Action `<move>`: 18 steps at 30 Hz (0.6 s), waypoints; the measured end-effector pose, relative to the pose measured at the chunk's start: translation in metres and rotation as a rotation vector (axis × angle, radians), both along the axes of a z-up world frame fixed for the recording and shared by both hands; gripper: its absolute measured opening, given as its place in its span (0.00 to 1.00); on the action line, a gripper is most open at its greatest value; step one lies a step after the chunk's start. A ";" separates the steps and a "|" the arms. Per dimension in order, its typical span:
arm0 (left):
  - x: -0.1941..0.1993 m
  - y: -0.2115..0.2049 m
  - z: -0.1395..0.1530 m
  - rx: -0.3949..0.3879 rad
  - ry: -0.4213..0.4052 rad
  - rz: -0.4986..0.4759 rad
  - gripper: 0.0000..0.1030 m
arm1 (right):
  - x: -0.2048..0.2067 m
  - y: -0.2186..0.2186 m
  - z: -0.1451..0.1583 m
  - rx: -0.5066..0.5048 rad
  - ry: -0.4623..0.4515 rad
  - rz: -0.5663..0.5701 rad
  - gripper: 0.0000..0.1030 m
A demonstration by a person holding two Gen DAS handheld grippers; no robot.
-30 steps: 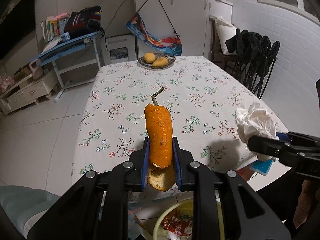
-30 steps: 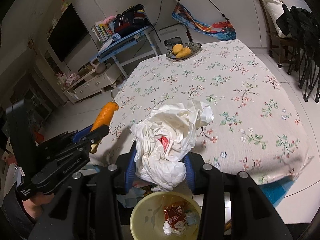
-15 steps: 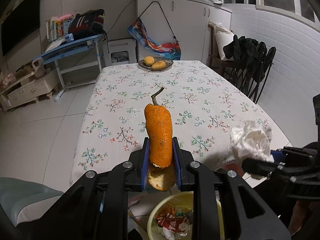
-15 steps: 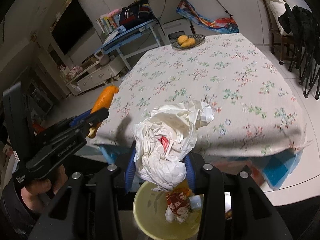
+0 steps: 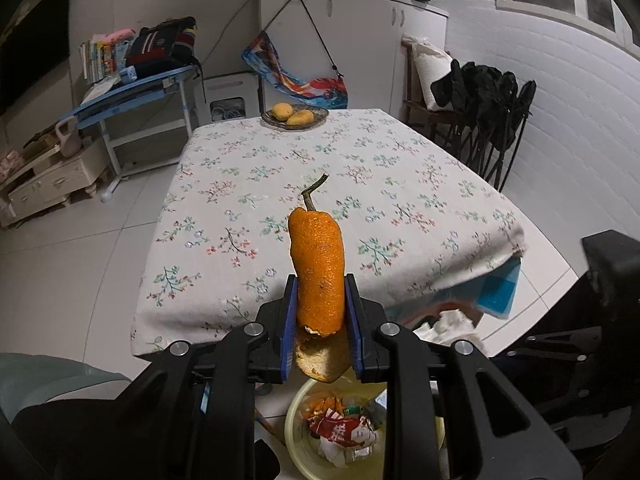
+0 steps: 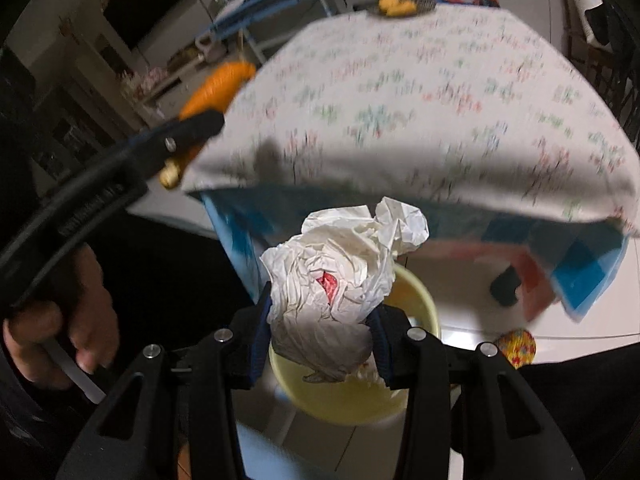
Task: Collect trash
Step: 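Release the tissue into the basin with the right tool while the left tool drops the bread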
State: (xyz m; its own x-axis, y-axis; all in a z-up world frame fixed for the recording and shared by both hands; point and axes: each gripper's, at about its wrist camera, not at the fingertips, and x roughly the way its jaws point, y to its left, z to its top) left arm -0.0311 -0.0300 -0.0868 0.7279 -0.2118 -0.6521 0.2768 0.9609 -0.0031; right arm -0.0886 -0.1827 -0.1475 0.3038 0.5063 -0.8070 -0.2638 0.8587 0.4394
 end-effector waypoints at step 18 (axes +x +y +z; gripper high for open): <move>-0.016 -0.010 -0.031 0.071 0.099 -0.080 0.20 | -0.008 0.016 -0.029 -0.055 0.167 0.098 0.68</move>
